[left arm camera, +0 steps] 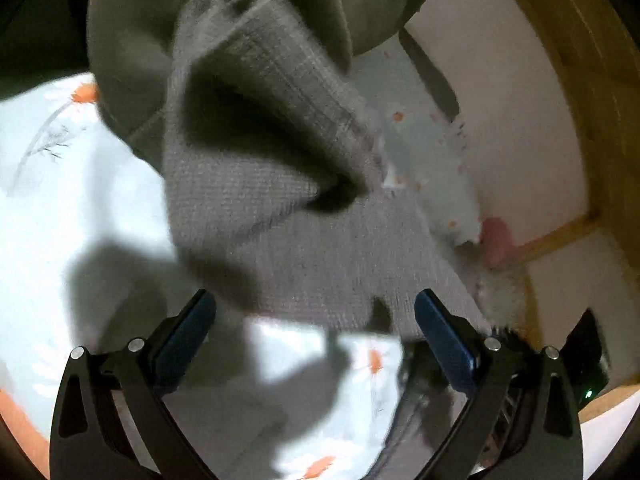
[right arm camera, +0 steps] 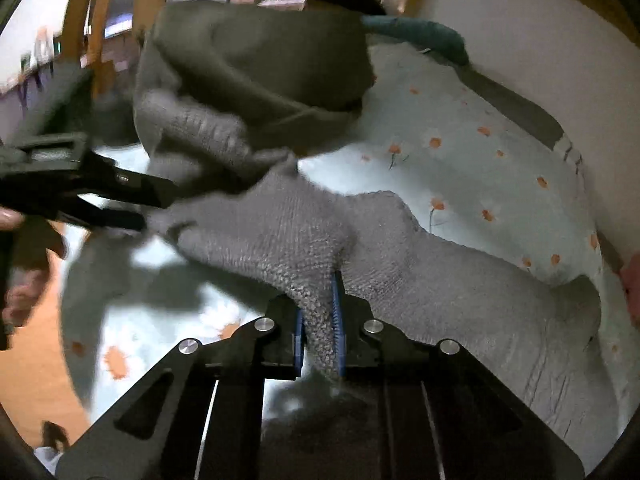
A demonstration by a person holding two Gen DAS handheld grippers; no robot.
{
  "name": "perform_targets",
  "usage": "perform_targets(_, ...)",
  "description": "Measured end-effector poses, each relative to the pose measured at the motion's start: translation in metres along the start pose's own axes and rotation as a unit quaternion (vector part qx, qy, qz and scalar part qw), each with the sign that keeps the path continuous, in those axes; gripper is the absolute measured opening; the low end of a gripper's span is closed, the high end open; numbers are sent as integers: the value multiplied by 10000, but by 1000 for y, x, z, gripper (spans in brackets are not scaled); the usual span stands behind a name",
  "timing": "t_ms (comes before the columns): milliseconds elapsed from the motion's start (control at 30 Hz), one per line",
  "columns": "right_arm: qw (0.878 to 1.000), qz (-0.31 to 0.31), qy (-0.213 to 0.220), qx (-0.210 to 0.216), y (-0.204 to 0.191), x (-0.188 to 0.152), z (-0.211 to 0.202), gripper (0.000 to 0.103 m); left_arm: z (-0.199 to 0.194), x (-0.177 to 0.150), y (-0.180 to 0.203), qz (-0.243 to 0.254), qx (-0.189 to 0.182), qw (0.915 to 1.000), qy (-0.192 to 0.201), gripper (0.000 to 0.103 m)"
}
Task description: Fold large clothes
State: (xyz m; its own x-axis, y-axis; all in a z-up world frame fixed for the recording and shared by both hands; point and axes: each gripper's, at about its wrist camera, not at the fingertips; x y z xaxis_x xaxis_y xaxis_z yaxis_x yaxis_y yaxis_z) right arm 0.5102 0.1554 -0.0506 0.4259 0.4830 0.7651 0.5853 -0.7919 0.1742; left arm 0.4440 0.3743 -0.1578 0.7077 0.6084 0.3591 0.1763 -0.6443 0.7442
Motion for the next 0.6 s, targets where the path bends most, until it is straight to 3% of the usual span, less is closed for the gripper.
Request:
perform_targets(67, 9992, 247, 246, 186, 10, -7, -19, 12, 3, -2, -3, -282, -476, 9984, -112, 97)
perform_targets(200, 9955, 670, 521, 415, 27, -25, -45, 12, 5, 0, -13, -817, -814, 9933, -7, 94)
perform_targets(233, 9955, 669, 525, 421, 28, -29, -49, 12, 7, 3, -13, -831, -811, 9932, -6, 65)
perform_targets(267, 9958, 637, 473, 451, 27, -35, -51, 12, 9, 4, -13, -855, -711, 9938, -39, 16)
perform_targets(300, 9963, 593, 431, 456, 26, -40, -51, 12, 9, 5, -12, -910, -565, 9942, -49, 8)
perform_targets(367, 9973, 501, 276, 457, 24, -51, -50, 12, 10, 7, -8, -898, -664, 9937, -38, 9)
perform_targets(467, 9974, 588, 52, 410, 30, -65, -49, 18, -9, -1, 24, -302, -687, 9965, 366, 8)
perform_targets(533, 9948, 866, 20, 541, 41, -75, -57, 38, -25, -9, 57, 424, -435, 9956, 719, 8)
perform_targets(600, 9861, 1390, 260, 877, 60, -85, -81, 91, -32, -27, 95, 1346, -79, 9857, 1012, 8)
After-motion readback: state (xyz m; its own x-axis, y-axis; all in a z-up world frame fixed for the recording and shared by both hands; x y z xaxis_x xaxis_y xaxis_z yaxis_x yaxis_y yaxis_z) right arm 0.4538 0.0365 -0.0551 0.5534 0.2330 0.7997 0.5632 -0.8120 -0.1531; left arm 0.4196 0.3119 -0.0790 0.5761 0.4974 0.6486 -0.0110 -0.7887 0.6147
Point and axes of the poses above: each gripper's, at about its wrist camera, not at the fingertips, and z roughly the way its jaws point, y to its right, x to its top, and after that the axes turned 4 degrees about -x, right-handed
